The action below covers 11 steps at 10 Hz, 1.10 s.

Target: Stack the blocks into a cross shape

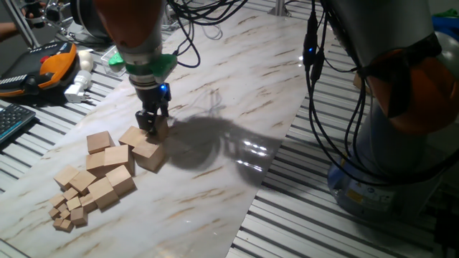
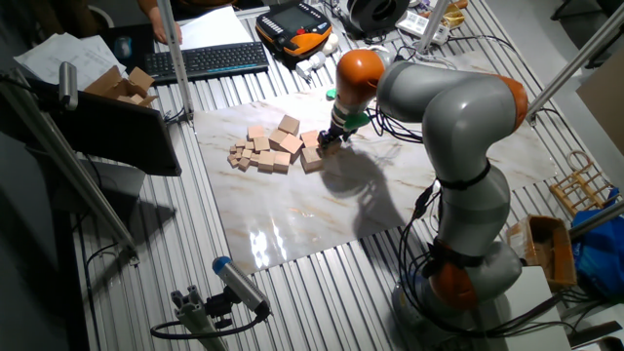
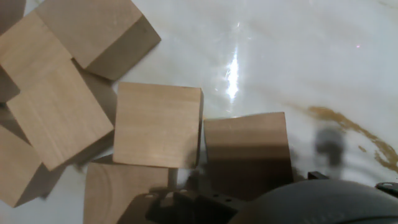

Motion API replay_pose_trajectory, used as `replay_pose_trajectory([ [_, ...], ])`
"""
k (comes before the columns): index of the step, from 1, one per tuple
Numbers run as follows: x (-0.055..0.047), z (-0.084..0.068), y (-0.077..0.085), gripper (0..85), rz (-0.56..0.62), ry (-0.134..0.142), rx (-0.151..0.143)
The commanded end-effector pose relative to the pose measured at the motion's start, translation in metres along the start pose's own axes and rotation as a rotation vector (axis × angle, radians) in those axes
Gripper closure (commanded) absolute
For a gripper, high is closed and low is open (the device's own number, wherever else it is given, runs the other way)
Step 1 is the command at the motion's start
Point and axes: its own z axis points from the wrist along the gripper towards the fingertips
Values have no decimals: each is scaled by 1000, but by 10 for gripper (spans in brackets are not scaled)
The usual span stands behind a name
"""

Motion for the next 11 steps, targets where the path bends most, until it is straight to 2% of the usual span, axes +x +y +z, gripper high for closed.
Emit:
replay_pose_trajectory([
  [1, -1, 1, 0, 170, -3, -1, 8],
  [3, -1, 3, -1, 170, -8, -3, 3],
  [4, -1, 3, -1, 340, -9, -4, 3],
  [5, -1, 3, -3, 340, -33, -13, 20],
  [6, -3, 3, -9, 510, -61, -8, 29],
  [7, -7, 1, -17, 850, -91, 15, 25],
  [8, -10, -3, -26, 850, -114, 35, 29],
  [9, -10, -10, -35, 850, -121, 43, 32],
  [11, 2, -31, -62, 850, -103, 51, 41],
])
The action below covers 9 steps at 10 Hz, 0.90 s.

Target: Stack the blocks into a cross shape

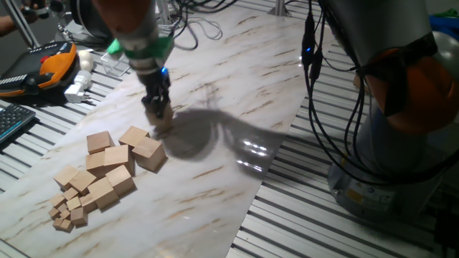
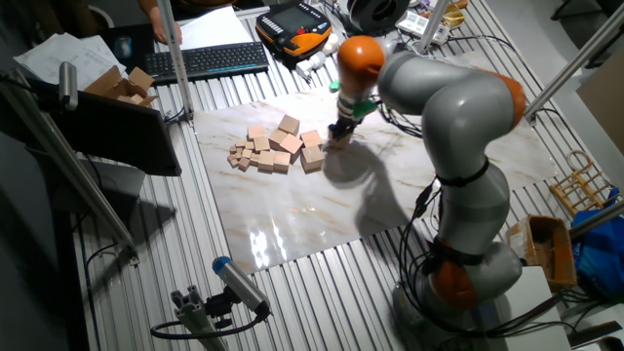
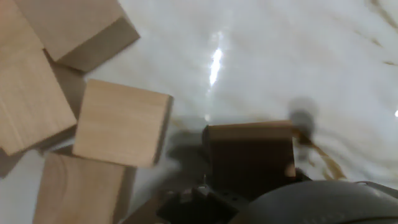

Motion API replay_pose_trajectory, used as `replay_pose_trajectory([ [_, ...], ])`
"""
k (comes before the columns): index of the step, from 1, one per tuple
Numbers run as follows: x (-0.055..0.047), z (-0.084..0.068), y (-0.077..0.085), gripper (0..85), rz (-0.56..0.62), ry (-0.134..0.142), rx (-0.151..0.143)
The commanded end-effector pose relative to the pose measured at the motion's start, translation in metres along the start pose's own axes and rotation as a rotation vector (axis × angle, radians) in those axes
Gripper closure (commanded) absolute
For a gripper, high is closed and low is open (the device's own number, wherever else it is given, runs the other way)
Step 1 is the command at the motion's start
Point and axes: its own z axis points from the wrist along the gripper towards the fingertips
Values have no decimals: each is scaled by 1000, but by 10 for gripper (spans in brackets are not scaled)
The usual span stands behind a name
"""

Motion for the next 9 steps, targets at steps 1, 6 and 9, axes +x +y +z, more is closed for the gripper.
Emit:
replay_pose_trajectory([
  [1, 10, -11, -22, 850, 15, 11, 4],
  [6, 31, -33, -93, 850, 128, 67, 47],
  [9, 34, -37, -118, 850, 154, 68, 49],
])
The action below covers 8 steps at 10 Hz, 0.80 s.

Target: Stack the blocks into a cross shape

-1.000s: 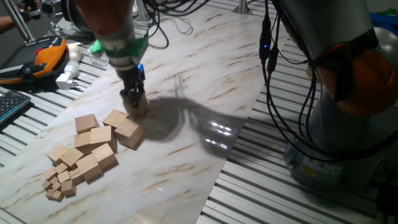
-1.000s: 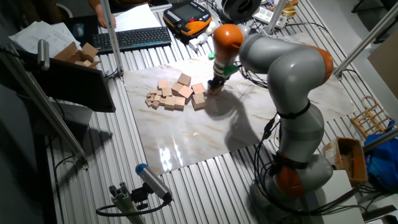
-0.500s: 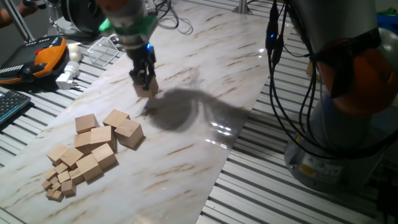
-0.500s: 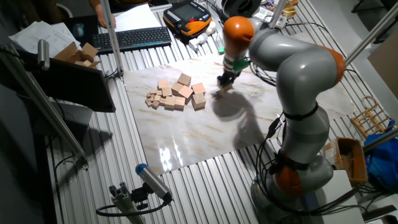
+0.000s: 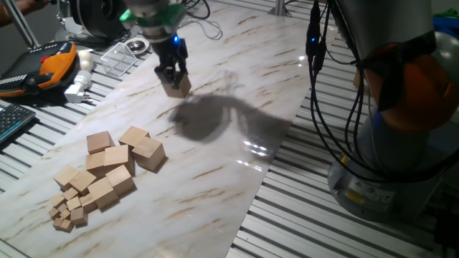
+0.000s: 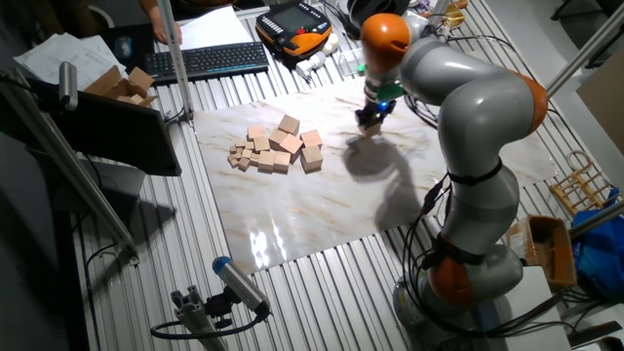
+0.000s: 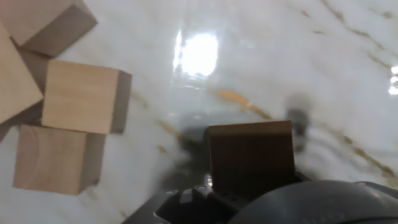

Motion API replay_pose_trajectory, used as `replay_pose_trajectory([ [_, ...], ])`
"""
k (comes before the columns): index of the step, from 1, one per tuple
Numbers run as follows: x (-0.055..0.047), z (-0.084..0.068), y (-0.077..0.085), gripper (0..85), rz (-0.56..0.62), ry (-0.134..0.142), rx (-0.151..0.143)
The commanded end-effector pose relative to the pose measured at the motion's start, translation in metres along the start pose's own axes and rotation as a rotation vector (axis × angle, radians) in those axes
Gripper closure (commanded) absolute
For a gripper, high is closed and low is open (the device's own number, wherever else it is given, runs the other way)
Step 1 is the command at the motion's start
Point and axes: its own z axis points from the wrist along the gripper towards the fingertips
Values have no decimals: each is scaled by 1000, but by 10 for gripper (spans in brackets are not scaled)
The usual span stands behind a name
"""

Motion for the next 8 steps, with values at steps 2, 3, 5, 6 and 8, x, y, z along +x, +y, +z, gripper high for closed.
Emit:
replay_pose_trajectory([
  [2, 5, 9, -38, 850, 13, -9, 4],
  [3, 9, 11, -43, 850, 21, -11, 24],
  [5, 17, 14, -50, 850, 29, -8, 28],
  [6, 19, 15, -50, 850, 38, 0, 28],
  [8, 23, 18, -54, 850, 52, 22, 27],
])
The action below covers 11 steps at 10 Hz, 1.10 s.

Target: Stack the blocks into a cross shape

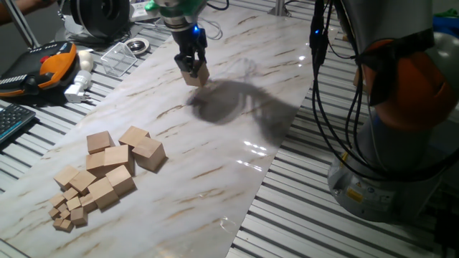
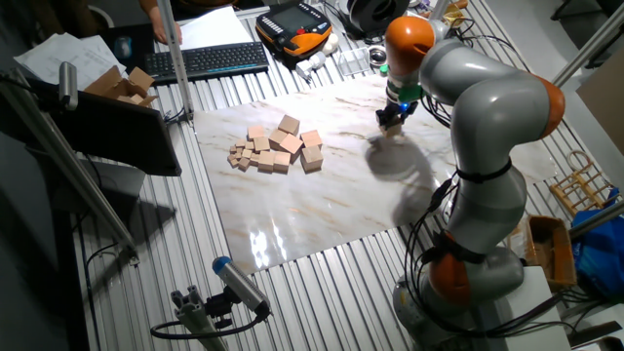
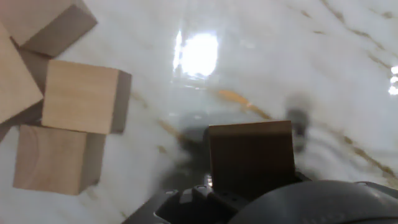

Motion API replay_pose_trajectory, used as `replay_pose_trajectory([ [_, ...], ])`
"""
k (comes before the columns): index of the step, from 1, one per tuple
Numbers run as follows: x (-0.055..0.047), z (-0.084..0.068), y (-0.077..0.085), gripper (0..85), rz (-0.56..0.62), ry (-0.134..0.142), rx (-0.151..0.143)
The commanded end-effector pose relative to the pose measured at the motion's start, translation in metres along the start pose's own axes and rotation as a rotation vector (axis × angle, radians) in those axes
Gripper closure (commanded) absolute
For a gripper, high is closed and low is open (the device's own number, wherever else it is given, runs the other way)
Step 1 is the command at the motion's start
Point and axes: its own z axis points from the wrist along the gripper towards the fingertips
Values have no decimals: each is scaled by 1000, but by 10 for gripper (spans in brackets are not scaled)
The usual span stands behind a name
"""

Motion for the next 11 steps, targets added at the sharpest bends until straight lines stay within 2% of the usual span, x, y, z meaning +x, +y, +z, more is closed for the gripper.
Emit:
replay_pose_trajectory([
  [1, 2, 2, -1, 850, 0, 0, -1],
  [3, -1, 11, 4, 850, 15, -7, -13],
  [6, -7, 34, 9, 850, 12, -34, -25],
  [8, -8, 40, 10, 850, 18, -51, -33],
  [10, -7, 40, 10, 850, 18, -65, -16],
  [11, -7, 41, 10, 850, 18, -66, -17],
])
